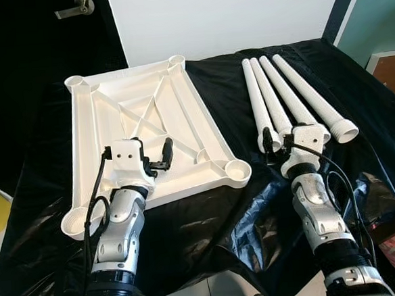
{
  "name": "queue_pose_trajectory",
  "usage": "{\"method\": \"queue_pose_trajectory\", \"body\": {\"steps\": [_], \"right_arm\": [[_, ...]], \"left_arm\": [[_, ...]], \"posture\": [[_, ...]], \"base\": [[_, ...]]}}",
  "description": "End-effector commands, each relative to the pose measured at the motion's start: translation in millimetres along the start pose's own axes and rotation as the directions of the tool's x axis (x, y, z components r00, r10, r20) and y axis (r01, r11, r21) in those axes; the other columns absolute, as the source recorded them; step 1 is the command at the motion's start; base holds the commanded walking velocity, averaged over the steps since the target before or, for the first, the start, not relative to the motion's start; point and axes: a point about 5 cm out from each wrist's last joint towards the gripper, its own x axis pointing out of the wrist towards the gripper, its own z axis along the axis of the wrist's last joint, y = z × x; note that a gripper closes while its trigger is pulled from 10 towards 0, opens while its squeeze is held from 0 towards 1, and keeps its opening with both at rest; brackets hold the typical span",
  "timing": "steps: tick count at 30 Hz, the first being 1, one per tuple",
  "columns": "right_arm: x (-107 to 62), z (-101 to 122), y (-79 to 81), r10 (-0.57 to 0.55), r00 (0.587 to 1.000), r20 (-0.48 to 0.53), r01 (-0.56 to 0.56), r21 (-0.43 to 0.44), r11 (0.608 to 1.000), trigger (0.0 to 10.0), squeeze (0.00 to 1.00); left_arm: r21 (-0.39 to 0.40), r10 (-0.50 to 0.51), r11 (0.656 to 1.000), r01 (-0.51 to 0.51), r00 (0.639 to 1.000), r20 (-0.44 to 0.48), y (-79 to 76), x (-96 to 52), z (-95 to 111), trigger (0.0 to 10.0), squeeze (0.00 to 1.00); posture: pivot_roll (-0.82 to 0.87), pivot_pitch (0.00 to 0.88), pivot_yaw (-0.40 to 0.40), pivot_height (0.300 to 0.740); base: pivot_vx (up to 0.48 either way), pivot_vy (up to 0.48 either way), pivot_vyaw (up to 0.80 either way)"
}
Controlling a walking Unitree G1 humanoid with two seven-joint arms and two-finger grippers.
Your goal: Building children table
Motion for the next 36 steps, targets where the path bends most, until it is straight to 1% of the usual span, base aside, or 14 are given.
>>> {"method": "queue_pose_trajectory", "body": {"steps": [1,3,4,7,10,13,14,15,17,20,26,30,35,36], "right_arm": [[3.0,-6.8,-6.8,-0.04,0.998,-0.056,0.039,-0.023,0.999,10.0,0.0],[5.0,-7.7,-8.3,-0.049,0.996,-0.071,0.047,-0.02,0.999,10.0,0.0],[9.0,-9.3,-10.8,-0.053,0.994,-0.099,0.052,-0.01,0.999,10.0,0.0],[11.6,-9.6,-12.4,-0.056,0.992,-0.112,0.055,-0.01,0.998,10.0,0.0],[18.9,-10.5,-14.7,-0.051,0.987,-0.156,0.05,-0.006,0.999,10.0,0.0],[21.3,-10.4,-14.0,-0.04,0.985,-0.165,0.039,-0.007,0.999,10.0,0.0],[27.5,-7.7,-11.2,-0.021,0.986,-0.167,0.018,-0.02,1.0,10.0,0.0],[27.5,-7.7,-11.2,-0.021,0.986,-0.167,0.018,-0.02,1.0,10.0,0.0],[32.1,-6.2,-9.2,-0.015,0.984,-0.175,0.011,-0.025,1.0,10.0,0.0],[37.2,-5.1,-5.0,0.009,0.982,-0.191,-0.013,-0.019,1.0,10.0,0.0],[39.5,-4.7,-2.6,0.022,0.981,-0.195,-0.026,-0.018,1.0,10.0,0.0],[45.0,-7.2,4.2,0.068,0.97,-0.234,-0.068,0.007,0.998,10.0,0.0],[46.7,-8.8,5.9,0.076,0.965,-0.252,-0.074,0.018,0.997,10.0,0.0],[48.0,-11.3,7.5,0.083,0.958,-0.276,-0.076,0.038,0.996,10.0,0.0]], "left_arm": [[0.026,-0.017,1.0,0.017,1.0,0.021,-4.2,1.5,4.9,10.0,0.0],[0.034,-0.037,0.999,0.036,0.999,0.025,-6.6,1.8,6.5,10.0,0.0],[0.039,-0.078,0.996,0.077,0.997,0.028,-10.8,2.2,8.9,10.0,0.0],[0.037,-0.101,0.994,0.1,0.994,0.03,-13.0,2.5,10.1,10.0,0.0],[0.047,-0.202,0.979,0.201,0.978,0.04,-23.0,1.9,14.8,10.0,0.0],[0.05,-0.249,0.968,0.247,0.968,0.04,-28.1,0.6,15.8,10.0,0.0],[0.072,-0.366,0.929,0.363,0.93,0.033,-40.8,-3.7,17.4,10.0,0.0],[0.072,-0.366,0.929,0.363,0.93,0.033,-40.8,-3.7,17.4,10.0,0.0],[0.084,-0.435,0.897,0.433,0.9,0.012,-48.5,-7.1,16.5,10.0,0.0],[0.096,-0.499,0.861,0.499,0.866,-0.023,-56.8,-11.4,14.6,10.0,0.0],[0.101,-0.523,0.846,0.523,0.852,-0.037,-60.3,-13.6,14.3,10.0,0.0],[0.097,-0.559,0.822,0.561,0.827,-0.052,-68.0,-16.9,15.6,10.0,0.0],[0.097,-0.567,0.817,0.569,0.822,-0.056,-70.1,-17.7,16.4,10.0,0.0],[0.097,-0.57,0.814,0.573,0.82,-0.058,-71.2,-17.8,17.1,10.0,0.0]], "posture": [[-0.01,0.009,-0.002,0.74],[-0.01,0.009,-0.002,0.74],[-0.01,0.008,-0.001,0.74],[-0.01,0.008,-0.001,0.74],[0.0,0.016,0.003,0.74],[0.0,0.017,0.004,0.74],[0.0,0.025,0.009,0.74],[0.0,0.025,0.009,0.74],[0.0,0.029,0.01,0.74],[0.0,0.032,0.01,0.74],[0.01,0.035,0.011,0.74],[0.01,0.035,0.009,0.74],[0.01,0.034,0.007,0.74],[0.01,0.033,0.008,0.74]], "base": [[0.0,0.0,0.0],[0.0,0.0,0.0],[0.0,0.0,0.0],[0.0,0.0,0.0],[0.0,0.0,0.0],[0.0,0.0,0.0],[0.0,0.0,0.0],[0.0,0.0,0.0],[0.0,0.0,0.0],[0.0,0.0,0.0],[0.0,0.0,0.0],[0.0,0.0,0.0],[0.0,0.0,0.0],[0.0,0.0,0.0]]}}
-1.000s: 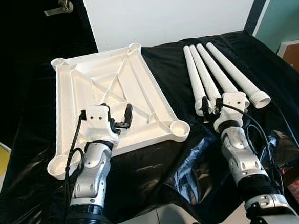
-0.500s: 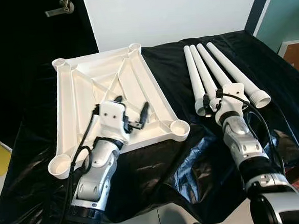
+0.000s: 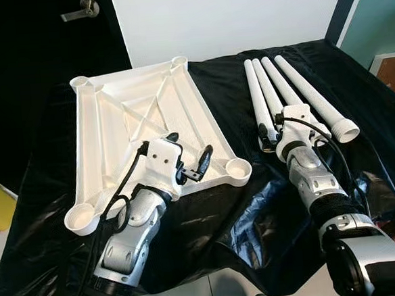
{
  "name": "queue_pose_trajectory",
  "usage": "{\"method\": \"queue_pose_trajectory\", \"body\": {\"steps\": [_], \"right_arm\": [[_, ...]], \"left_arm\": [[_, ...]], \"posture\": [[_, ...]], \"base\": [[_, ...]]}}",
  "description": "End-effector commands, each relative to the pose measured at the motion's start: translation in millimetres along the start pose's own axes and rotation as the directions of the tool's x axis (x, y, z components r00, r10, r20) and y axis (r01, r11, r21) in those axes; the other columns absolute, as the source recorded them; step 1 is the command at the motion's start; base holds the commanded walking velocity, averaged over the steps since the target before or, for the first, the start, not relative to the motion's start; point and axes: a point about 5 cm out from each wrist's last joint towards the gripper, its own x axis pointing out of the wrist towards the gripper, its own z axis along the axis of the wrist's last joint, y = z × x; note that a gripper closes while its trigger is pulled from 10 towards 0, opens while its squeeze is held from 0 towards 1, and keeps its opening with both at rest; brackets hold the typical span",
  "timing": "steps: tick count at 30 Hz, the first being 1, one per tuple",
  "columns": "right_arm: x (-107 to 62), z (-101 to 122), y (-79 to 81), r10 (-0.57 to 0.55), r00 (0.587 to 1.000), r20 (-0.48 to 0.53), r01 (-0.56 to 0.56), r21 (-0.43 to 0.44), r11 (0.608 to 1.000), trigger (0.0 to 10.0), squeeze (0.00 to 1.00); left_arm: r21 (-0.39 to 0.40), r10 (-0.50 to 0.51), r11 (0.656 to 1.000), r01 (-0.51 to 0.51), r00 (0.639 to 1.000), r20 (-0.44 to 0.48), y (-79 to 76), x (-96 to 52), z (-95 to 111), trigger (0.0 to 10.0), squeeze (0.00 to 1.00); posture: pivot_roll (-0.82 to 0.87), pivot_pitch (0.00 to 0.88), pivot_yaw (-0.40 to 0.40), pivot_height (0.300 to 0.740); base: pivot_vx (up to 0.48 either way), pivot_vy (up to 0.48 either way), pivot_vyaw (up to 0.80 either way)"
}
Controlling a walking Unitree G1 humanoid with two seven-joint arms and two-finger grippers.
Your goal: Building children table
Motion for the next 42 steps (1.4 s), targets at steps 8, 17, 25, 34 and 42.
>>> {"method": "queue_pose_trajectory", "body": {"steps": [8,17,25,34,42], "right_arm": [[5.4,-8.4,7.5,0.032,0.996,-0.087,-0.025,0.081,0.996,10.0,0.0],[8.0,-14.6,12.9,0.059,0.987,-0.149,-0.037,0.146,0.989,10.0,0.0],[9.8,-15.6,18.1,0.078,0.982,-0.173,-0.052,0.147,0.988,10.0,0.0],[11.0,-15.9,20.4,0.09,0.978,-0.188,-0.066,0.132,0.989,10.0,0.0],[13.5,-10.3,22.3,0.101,0.979,-0.176,-0.085,0.097,0.992,10.0,0.0]], "left_arm": [[0.01,-0.284,0.959,0.284,0.959,-0.017,-17.6,-2.7,1.5,10.0,0.0],[0.013,-0.278,0.96,0.279,0.96,-0.028,-19.6,-4.8,2.0,10.0,0.0],[0.006,-0.277,0.961,0.278,0.96,-0.043,-24.4,-11.5,2.6,10.0,0.0],[-0.005,-0.268,0.963,0.269,0.961,-0.064,-28.1,-18.5,2.8,10.0,0.0],[0.004,-0.252,0.968,0.253,0.965,-0.076,-26.4,-20.3,3.6,10.0,0.0]], "posture": [[0.02,0.037,0.01,0.74],[0.03,0.043,0.006,0.74],[0.05,0.085,0.0,0.74],[0.07,0.129,0.001,0.74],[0.08,0.138,0.002,0.74]], "base": [[0.0,0.0,0.0],[0.0,0.0,0.0],[0.0,0.0,0.0],[0.0,0.0,0.0],[0.0,0.0,0.0]]}}
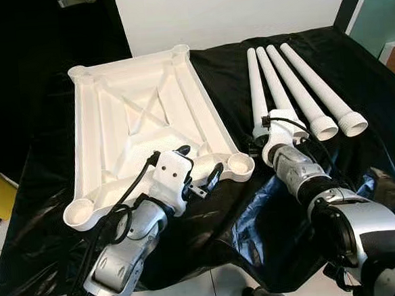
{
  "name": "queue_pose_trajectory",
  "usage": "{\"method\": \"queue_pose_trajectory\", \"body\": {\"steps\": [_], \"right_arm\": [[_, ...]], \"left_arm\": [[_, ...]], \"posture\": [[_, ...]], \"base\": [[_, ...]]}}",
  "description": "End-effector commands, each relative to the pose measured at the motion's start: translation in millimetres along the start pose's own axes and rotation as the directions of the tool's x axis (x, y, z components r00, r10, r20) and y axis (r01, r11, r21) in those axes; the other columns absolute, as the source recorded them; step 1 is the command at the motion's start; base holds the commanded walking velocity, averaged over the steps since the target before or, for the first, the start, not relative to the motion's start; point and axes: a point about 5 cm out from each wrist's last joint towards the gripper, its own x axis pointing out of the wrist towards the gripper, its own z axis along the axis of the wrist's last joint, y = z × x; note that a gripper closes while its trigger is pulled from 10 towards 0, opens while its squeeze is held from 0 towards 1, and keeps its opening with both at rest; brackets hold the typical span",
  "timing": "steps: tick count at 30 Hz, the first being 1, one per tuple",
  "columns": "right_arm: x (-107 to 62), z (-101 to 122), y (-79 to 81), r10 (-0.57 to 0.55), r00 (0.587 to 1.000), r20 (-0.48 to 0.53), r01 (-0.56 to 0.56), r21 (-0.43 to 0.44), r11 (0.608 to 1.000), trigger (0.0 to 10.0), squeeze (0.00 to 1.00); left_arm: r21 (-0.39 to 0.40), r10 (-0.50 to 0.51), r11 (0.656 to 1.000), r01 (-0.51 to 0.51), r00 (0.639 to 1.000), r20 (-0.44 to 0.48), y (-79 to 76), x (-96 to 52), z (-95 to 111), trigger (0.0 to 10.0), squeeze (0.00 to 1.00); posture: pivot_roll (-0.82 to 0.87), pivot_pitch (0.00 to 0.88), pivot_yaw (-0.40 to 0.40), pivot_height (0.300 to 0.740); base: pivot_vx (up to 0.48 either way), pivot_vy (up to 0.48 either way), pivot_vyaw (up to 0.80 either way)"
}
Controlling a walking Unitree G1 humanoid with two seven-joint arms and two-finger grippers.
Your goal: Building children table
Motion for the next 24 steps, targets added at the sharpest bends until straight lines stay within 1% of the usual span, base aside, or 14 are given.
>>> {"method": "queue_pose_trajectory", "body": {"steps": [1,2,5,6,7,8,14,17,19,21,22,23,24], "right_arm": [[0.1,-2.2,0.9,0.008,1.0,-0.01,-0.008,-0.016,1.0,10.0,0.0],[0.8,0.6,2.5,0.018,1.0,-0.004,-0.018,-0.036,0.999,10.0,0.0],[1.2,2.7,3.6,0.025,1.0,0.001,-0.025,-0.051,0.998,10.0,0.0],[1.4,3.3,3.9,0.027,1.0,0.0,-0.027,-0.057,0.998,9.7,0.0],[1.4,3.3,3.9,0.027,1.0,0.0,-0.027,-0.057,0.998,9.7,0.0],[1.5,3.4,3.8,0.027,1.0,-0.002,-0.027,-0.058,0.998,0.0,0.0],[1.0,1.9,3.1,0.025,1.0,0.002,-0.025,-0.08,0.996,0.0,0.0],[-1.1,-5.3,3.4,0.036,0.999,0.011,-0.035,-0.096,0.995,0.0,0.0],[-2.9,-6.7,4.0,0.054,0.997,0.053,-0.049,-0.095,0.994,0.0,0.0],[-2.9,-6.7,4.0,0.054,0.997,0.053,-0.049,-0.095,0.994,0.0,0.0],[-3.7,-6.4,4.3,0.063,0.995,0.072,-0.056,-0.092,0.994,0.0,0.0],[-4.8,-5.7,3.4,0.062,0.993,0.103,-0.054,-0.082,0.995,10.0,0.0],[-4.8,-5.7,3.4,0.062,0.993,0.103,-0.054,-0.082,0.995,10.0,0.0]], "left_arm": [[-0.003,-0.14,0.99,0.14,0.99,-0.01,-8.7,-2.5,-0.4,10.0,0.0],[-0.002,-0.136,0.991,0.136,0.991,-0.011,-8.2,-1.7,0.4,10.0,0.0],[0.0,-0.134,0.991,0.134,0.991,-0.01,-7.9,-0.8,0.8,10.0,0.0],[0.003,-0.132,0.991,0.132,0.991,-0.011,-7.8,-0.5,1.0,10.0,0.0],[0.003,-0.132,0.991,0.132,0.991,-0.011,-7.8,-0.5,1.0,10.0,0.0],[0.005,-0.13,0.992,0.13,0.991,-0.011,-7.6,0.1,1.0,10.0,0.0],[0.009,-0.12,0.993,0.12,0.993,-0.011,-6.3,1.6,1.3,10.0,0.0],[0.013,-0.108,0.994,0.108,0.994,-0.006,-4.9,4.0,1.2,10.0,0.0],[0.013,-0.1,0.995,0.1,0.995,-0.002,-4.1,6.0,1.1,10.0,0.0],[0.013,-0.1,0.995,0.1,0.995,-0.002,-4.1,6.0,1.1,10.0,0.0],[0.013,-0.098,0.995,0.098,0.995,-0.001,-3.8,6.8,1.1,10.0,0.0],[0.012,-0.095,0.995,0.095,0.995,0.001,-3.3,8.0,1.2,10.0,0.0],[0.012,-0.095,0.995,0.095,0.995,0.001,-3.3,8.0,1.2,10.0,0.0]], "posture": [[0.08,0.138,0.002,0.74],[0.08,0.137,0.003,0.74],[0.08,0.135,0.003,0.74],[0.08,0.134,0.003,0.74],[0.08,0.134,0.003,0.74],[0.08,0.129,0.001,0.74],[0.07,0.118,-0.006,0.74],[0.07,0.103,-0.016,0.74],[0.06,0.093,-0.019,0.74],[0.06,0.093,-0.019,0.74],[0.06,0.092,-0.019,0.74],[0.06,0.085,-0.023,0.74],[0.06,0.085,-0.023,0.74]], "base": [[0.0,0.0,0.0],[0.0,0.0,0.0],[0.0,0.0,0.0],[0.0,0.0,0.0],[0.0,0.0,0.0],[0.0,0.0,0.0],[0.0,0.0,0.0],[0.0,0.0,0.0],[0.0,0.0,0.0],[0.0,0.0,0.0],[0.0,0.0,0.0],[0.0,0.0,0.0],[0.0,0.0,0.0]]}}
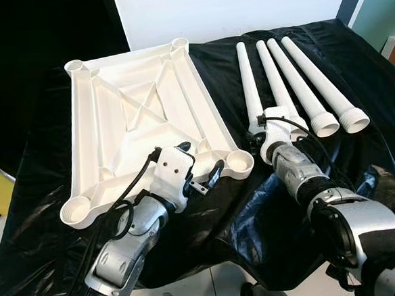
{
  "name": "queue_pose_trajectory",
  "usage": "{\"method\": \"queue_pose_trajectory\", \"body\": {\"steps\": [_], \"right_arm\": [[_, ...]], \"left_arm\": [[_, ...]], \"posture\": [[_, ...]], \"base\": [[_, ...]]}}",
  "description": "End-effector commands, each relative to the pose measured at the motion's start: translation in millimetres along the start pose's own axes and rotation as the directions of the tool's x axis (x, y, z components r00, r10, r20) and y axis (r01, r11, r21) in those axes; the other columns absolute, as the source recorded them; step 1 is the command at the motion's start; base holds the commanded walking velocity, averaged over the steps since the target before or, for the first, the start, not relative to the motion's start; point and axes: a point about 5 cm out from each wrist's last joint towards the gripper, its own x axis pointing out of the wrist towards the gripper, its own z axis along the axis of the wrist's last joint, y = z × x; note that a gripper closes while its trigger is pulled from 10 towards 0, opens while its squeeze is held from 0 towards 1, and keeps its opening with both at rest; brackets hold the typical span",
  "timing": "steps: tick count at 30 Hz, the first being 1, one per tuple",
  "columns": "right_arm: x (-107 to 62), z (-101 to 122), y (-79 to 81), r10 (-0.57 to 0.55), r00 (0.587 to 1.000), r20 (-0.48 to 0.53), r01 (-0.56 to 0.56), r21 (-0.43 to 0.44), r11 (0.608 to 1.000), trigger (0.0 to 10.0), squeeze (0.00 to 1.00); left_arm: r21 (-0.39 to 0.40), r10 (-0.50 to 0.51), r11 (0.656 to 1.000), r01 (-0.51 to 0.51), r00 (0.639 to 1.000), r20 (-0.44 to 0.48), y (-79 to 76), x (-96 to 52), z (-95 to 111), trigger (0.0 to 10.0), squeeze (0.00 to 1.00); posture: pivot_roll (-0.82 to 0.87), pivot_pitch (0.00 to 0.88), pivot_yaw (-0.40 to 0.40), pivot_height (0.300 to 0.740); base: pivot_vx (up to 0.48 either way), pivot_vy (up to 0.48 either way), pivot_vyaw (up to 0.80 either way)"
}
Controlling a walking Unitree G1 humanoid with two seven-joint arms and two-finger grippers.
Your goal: Building children table
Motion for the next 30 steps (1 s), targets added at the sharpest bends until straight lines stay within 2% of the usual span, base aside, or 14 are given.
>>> {"method": "queue_pose_trajectory", "body": {"steps": [1,4,7,15,21,22,27,28,29,30], "right_arm": [[-3.4,-1.1,-1.1,0.006,0.998,0.061,-0.006,0.016,1.0,10.0,0.0],[-6.5,-2.3,-4.3,0.002,0.995,0.1,-0.006,0.035,0.999,10.0,0.0],[-15.6,-0.7,-14.7,-0.015,0.975,0.222,0.002,0.059,0.998,10.0,0.0],[-25.7,-1.1,-25.9,-0.008,0.956,0.295,-0.013,0.072,0.997,10.0,0.0],[-31.6,-5.2,-25.6,0.012,0.948,0.318,-0.029,0.05,0.998,10.0,0.0],[-34.6,-6.5,-23.5,0.036,0.941,0.336,-0.06,0.06,0.996,0.0,0.0],[-38.3,-9.5,-22.3,0.028,0.938,0.347,-0.052,0.059,0.997,0.2,0.0],[-40.6,-8.7,-20.6,0.038,0.928,0.37,-0.065,0.061,0.996,10.0,0.0],[-41.5,-8.2,-19.6,0.04,0.925,0.378,-0.066,0.057,0.996,0.6,0.0],[-42.5,-7.7,-18.9,0.044,0.923,0.382,-0.068,0.05,0.996,2.3,0.0]], "left_arm": [[0.003,-0.089,0.996,0.089,0.996,0.0,-3.6,2.2,-1.4,10.0,0.0],[0.002,-0.083,0.997,0.083,0.997,0.002,-2.5,3.5,-1.8,10.0,0.0],[-0.008,-0.074,0.997,0.074,0.997,0.006,-0.5,6.5,-3.3,10.0,0.0],[-0.003,-0.072,0.997,0.072,0.997,0.014,2.9,12.3,-4.1,10.0,0.0],[-0.004,-0.073,0.997,0.073,0.997,0.019,4.0,13.8,-4.3,10.0,0.0],[-0.004,-0.075,0.997,0.075,0.997,0.021,4.3,14.2,-4.5,10.0,0.0],[-0.005,-0.078,0.997,0.078,0.997,0.026,5.0,15.6,-4.6,10.0,0.0],[-0.005,-0.079,0.997,0.079,0.996,0.028,5.4,16.2,-4.4,10.0,0.0],[-0.006,-0.08,0.997,0.08,0.996,0.03,5.8,16.7,-4.1,10.0,0.0],[-0.01,-0.081,0.997,0.081,0.996,0.032,6.0,17.0,-4.1,10.0,0.0]], "posture": [[0.05,0.077,-0.023,0.74],[0.04,0.068,-0.024,0.74],[0.03,0.051,-0.023,0.74],[0.01,0.021,-0.022,0.74],[0.0,0.013,-0.018,0.74],[0.0,0.011,-0.015,0.74],[0.0,0.011,-0.014,0.74],[0.0,0.013,-0.013,0.74],[0.0,0.017,-0.013,0.74],[0.0,0.019,-0.012,0.74]], "base": [[0.0,0.0,0.0],[0.0,0.0,0.0],[0.0,0.0,0.0],[0.0,0.0,0.0],[0.0,0.0,0.0],[0.0,0.0,0.0],[0.0,0.0,0.0],[0.0,0.0,0.0],[0.0,0.0,0.0],[0.0,0.0,0.0]]}}
